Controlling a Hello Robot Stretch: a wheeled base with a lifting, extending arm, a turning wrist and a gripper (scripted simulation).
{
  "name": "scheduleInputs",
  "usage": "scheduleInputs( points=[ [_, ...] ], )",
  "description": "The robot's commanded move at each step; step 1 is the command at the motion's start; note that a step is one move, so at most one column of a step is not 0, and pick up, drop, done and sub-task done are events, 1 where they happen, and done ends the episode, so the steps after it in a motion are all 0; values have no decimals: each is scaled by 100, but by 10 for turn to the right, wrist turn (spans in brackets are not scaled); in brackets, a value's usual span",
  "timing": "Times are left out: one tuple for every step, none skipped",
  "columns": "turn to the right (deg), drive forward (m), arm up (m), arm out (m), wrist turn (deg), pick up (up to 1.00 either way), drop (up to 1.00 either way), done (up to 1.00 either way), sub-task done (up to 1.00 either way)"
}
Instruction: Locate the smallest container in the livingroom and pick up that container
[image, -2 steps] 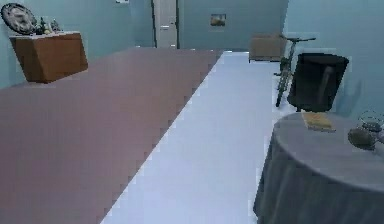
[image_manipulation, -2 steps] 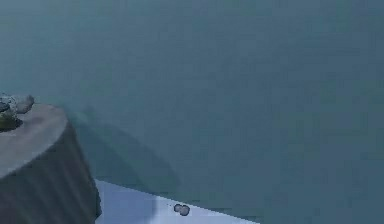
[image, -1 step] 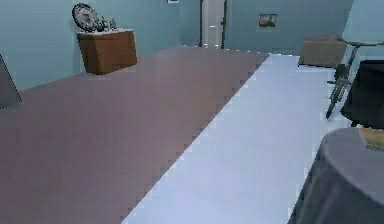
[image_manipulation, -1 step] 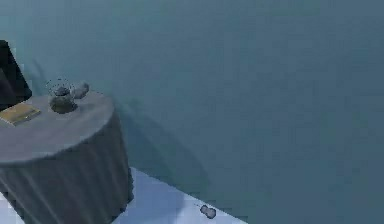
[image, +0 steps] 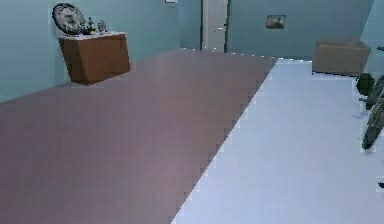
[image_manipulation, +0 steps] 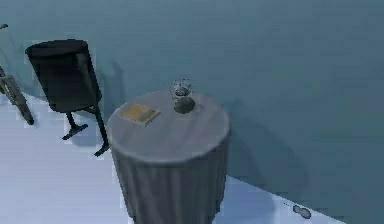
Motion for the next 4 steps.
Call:
scheduleInputs(
  points=[
    [300, 0, 0, 0, 0, 0, 0, 0, 0],
    [0, 100, 0, 0, 0, 0, 0, 0, 0],
    [420, 0, 0, 0, 0, 0, 0, 0, 0],
    [0, 10, 0, 0, 0, 0, 0, 0, 0]
  ],
)
